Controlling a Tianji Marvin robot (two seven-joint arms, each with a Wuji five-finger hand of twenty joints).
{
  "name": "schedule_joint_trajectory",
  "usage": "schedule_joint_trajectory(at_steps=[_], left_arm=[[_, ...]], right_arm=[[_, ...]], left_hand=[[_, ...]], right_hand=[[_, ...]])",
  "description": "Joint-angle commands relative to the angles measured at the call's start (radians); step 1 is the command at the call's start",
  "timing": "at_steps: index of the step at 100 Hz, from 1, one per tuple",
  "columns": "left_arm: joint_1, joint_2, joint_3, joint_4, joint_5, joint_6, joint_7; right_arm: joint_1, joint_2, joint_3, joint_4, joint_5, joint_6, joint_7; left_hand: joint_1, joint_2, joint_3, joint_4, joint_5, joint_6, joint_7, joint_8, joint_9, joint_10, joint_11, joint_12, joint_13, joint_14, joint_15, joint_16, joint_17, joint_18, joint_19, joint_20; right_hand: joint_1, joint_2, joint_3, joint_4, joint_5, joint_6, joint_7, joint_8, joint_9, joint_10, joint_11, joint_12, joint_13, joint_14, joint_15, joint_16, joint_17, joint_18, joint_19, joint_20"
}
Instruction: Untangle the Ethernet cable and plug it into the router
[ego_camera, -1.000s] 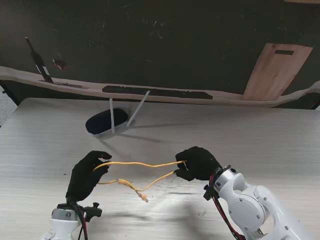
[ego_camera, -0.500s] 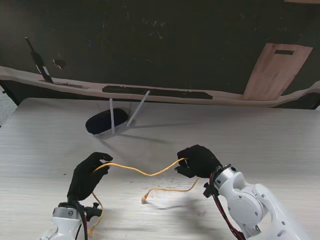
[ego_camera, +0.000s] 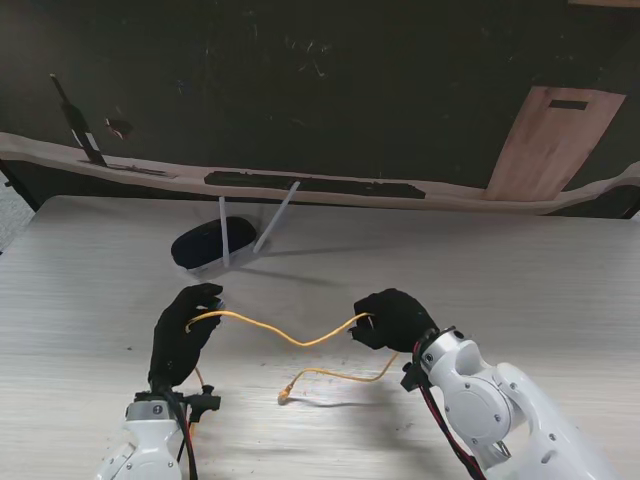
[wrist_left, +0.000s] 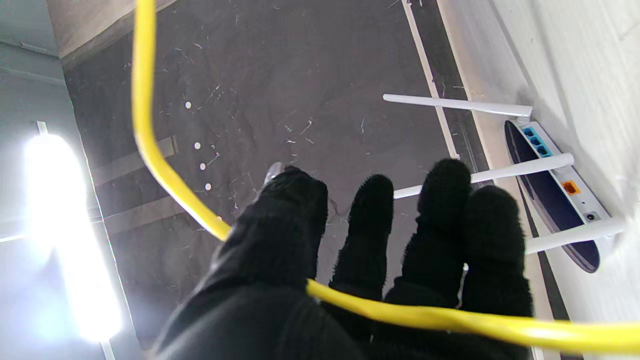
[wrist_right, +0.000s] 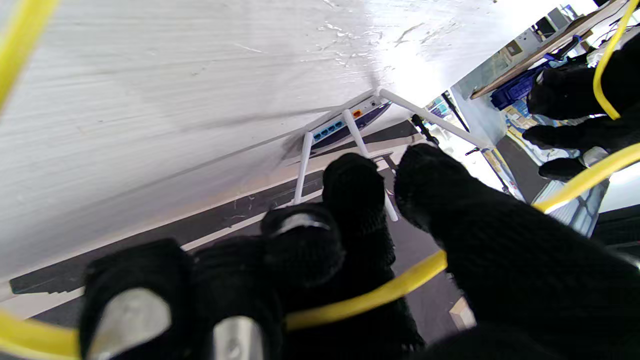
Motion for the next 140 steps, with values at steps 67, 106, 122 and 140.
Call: schedule_joint_trajectory(at_steps=[67,106,122,140], left_arm=[[-0.006,0.067,-0.035,-0.010,0.258,0.182,-0.170],[-0.006,0.099,-0.060,0.006,0.377,0.127,-0.237],[-0.019,0.090,-0.038,0.013,0.373,0.152,-0.193],[-0.034,0.086,-0.018,0.013,0.333,0.167,-0.202]], right_arm=[[0.013,-0.013,-0.025,0.013,0.169,0.219,0.080],[0.021,-0.023,-0.036,0.031,0.218,0.317,0.069],[0.023,-0.028,-0.040,0.040,0.239,0.338,0.058],[0.018,-0.030,-0.032,0.035,0.296,0.358,0.077]], left_hand=[[-0.500,-0.309,0.644,-0.027,-0.258,0.012,-0.374,-0.133,-0.415,-0.101,-0.267,-0.149,-0.423,-0.185,-0.400,-0.207,-0.397,-0.248,-0.523,-0.325],[-0.650,-0.365,0.623,-0.067,-0.239,-0.025,-0.445,-0.171,-0.435,-0.119,-0.344,-0.195,-0.474,-0.224,-0.538,-0.292,-0.385,-0.283,-0.858,-0.421],[-0.424,-0.217,0.622,-0.015,-0.082,-0.042,-0.277,-0.080,-0.167,-0.103,-0.219,-0.121,-0.240,-0.177,-0.361,-0.208,-0.309,-0.220,-0.449,-0.242],[-0.130,-0.168,0.455,-0.035,0.084,-0.093,-0.090,-0.006,0.094,-0.107,-0.177,0.001,-0.056,-0.108,-0.171,-0.159,-0.204,-0.162,-0.200,-0.141]], right_hand=[[0.000,0.080,-0.049,0.012,-0.024,0.033,-0.019,0.002,0.097,0.262,0.010,-0.025,-0.031,-0.080,0.016,-0.046,0.009,0.090,0.113,-0.020],[0.005,0.142,-0.069,0.023,-0.043,0.053,-0.030,0.006,0.082,0.275,0.011,-0.030,-0.031,-0.078,0.012,-0.061,0.009,0.095,0.112,-0.024],[0.023,0.166,-0.095,0.016,-0.084,0.058,-0.033,-0.008,0.036,0.299,-0.018,-0.046,-0.034,-0.019,-0.008,-0.122,-0.008,0.200,0.024,-0.063],[0.026,0.158,-0.140,0.013,-0.255,0.079,-0.098,-0.101,-0.171,0.392,-0.173,-0.106,-0.054,0.244,-0.267,-0.337,-0.202,0.293,-0.297,-0.152]])
